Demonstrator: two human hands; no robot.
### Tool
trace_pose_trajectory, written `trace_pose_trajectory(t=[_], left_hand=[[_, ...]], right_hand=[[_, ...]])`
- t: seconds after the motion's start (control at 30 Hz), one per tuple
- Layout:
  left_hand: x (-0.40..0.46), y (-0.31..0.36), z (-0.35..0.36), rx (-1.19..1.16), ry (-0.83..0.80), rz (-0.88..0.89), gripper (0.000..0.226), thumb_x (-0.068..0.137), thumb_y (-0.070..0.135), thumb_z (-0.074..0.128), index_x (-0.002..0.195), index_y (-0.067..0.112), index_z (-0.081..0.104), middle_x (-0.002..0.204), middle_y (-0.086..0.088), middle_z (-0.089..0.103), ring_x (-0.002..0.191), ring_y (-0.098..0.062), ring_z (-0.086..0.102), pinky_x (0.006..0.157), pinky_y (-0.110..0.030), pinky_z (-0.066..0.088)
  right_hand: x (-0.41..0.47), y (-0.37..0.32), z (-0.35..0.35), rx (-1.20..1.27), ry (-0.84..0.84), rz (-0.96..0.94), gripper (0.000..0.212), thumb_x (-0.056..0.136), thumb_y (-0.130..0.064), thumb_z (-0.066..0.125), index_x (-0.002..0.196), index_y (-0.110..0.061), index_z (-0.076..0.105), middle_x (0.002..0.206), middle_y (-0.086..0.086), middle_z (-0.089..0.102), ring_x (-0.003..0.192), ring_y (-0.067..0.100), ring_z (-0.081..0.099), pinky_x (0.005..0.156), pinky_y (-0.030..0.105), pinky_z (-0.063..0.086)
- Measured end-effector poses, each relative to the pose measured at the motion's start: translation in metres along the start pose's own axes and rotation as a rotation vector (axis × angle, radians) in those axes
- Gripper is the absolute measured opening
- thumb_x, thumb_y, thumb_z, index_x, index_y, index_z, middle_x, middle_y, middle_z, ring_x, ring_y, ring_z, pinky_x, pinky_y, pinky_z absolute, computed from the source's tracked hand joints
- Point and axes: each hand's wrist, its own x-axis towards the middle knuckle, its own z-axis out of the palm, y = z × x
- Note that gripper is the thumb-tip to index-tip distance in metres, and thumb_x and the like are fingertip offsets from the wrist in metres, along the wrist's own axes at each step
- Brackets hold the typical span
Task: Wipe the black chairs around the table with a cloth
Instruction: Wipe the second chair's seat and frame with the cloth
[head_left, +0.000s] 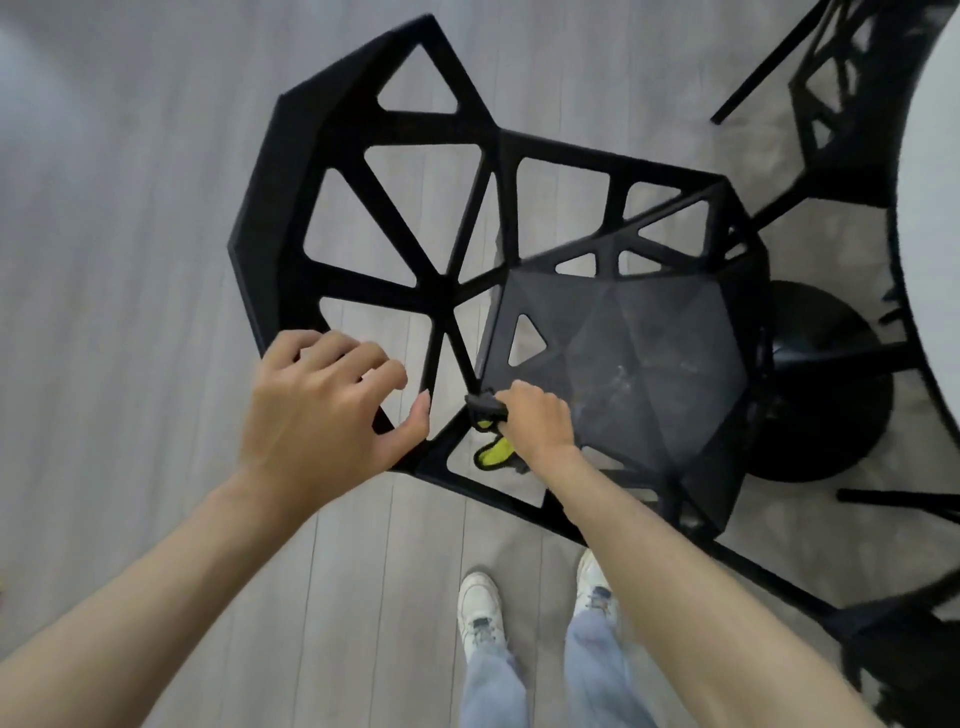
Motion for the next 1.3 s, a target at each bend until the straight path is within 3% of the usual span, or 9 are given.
trace_pose_trajectory(t=[0.27,0.47,0.6,0.7,0.8,0.93,1.0,1.13,1.3], left_hand=[[0.0,0.001,-0.003,0.032,-0.031,-0.027,0.035,0.095,0.042,0.062,0.072,0.016,0.068,0.075,0.003,0.071,0.074,-0.024,0.068,0.082,-0.043,0.049],[0.0,0.002,-0.001,0.04,-0.048,-0.032,0.037,0.095,0.043,0.061,0.072,0.016,0.069,0.074,0.002,0.07,0.074,-0.025,0.068,0.083,-0.044,0.048],[-0.001,0.001,0.0,0.043,-0.046,-0.023,0.037,0.096,0.042,0.06,0.072,0.016,0.07,0.074,0.002,0.07,0.074,-0.025,0.068,0.082,-0.044,0.048],[-0.001,0.0,-0.001,0.039,-0.047,-0.016,0.037,0.096,0.043,0.059,0.072,0.016,0.07,0.075,0.002,0.07,0.075,-0.024,0.068,0.082,-0.043,0.048],[-0.002,0.004,-0.003,0.04,-0.047,-0.031,0.037,0.096,0.043,0.059,0.072,0.017,0.069,0.074,0.003,0.069,0.074,-0.024,0.067,0.083,-0.042,0.047],[-0.001,0.001,-0.002,0.047,-0.054,-0.035,0.04,0.098,0.044,0.056,0.072,0.016,0.068,0.071,0.002,0.068,0.073,-0.024,0.065,0.083,-0.042,0.046],[0.0,-0.001,-0.001,0.047,-0.072,-0.029,0.041,0.098,0.044,0.055,0.072,0.015,0.069,0.072,0.001,0.068,0.074,-0.025,0.065,0.083,-0.043,0.046],[-0.002,0.0,0.002,0.061,-0.065,-0.016,0.042,0.098,0.045,0.055,0.072,0.015,0.069,0.073,0.001,0.069,0.074,-0.025,0.065,0.082,-0.043,0.046],[-0.003,-0.002,0.003,0.055,-0.047,0.002,0.039,0.098,0.041,0.057,0.072,0.015,0.068,0.074,0.001,0.07,0.073,-0.025,0.065,0.08,-0.042,0.045]], right_hand=[[-0.034,0.059,-0.031,-0.188,-0.257,0.114,0.031,0.088,-0.02,0.067,0.118,-0.029,0.071,0.115,0.005,0.07,0.11,0.032,0.068,0.089,0.037,0.053],[0.003,0.001,-0.029,0.037,-0.061,-0.028,0.027,0.091,-0.011,0.066,0.112,-0.029,0.071,0.104,0.002,0.065,0.093,0.032,0.069,0.077,0.04,0.055],[-0.006,0.008,-0.01,0.003,-0.064,-0.108,0.023,0.099,-0.017,0.059,0.111,-0.031,0.073,0.101,0.0,0.055,0.086,0.031,0.067,0.074,0.041,0.057],[-0.029,0.042,-0.015,-0.143,-0.165,-0.144,0.016,0.102,-0.034,0.058,0.111,-0.028,0.07,0.106,0.001,0.059,0.092,0.031,0.069,0.079,0.041,0.055],[-0.056,0.083,-0.033,-0.168,-0.331,-0.016,0.024,0.092,-0.022,0.066,0.114,-0.03,0.069,0.108,0.003,0.068,0.103,0.032,0.069,0.087,0.042,0.055],[-0.06,0.107,-0.063,-0.238,-0.606,0.042,0.036,0.077,-0.023,0.065,0.11,-0.033,0.073,0.11,0.005,0.071,0.105,0.033,0.068,0.081,0.035,0.052],[-0.053,0.106,-0.072,-0.203,-0.558,0.032,0.031,0.076,-0.031,0.069,0.106,-0.039,0.072,0.104,0.002,0.071,0.101,0.031,0.068,0.083,0.036,0.053],[-0.034,0.091,-0.068,0.047,-0.219,0.037,0.03,0.079,-0.054,0.078,0.101,-0.036,0.071,0.094,-0.002,0.071,0.09,0.029,0.066,0.081,0.04,0.055],[-0.034,0.061,-0.029,-0.066,-0.197,-0.101,0.035,0.094,-0.033,0.066,0.127,-0.046,0.065,0.115,-0.002,0.072,0.105,0.032,0.068,0.089,0.04,0.055]])
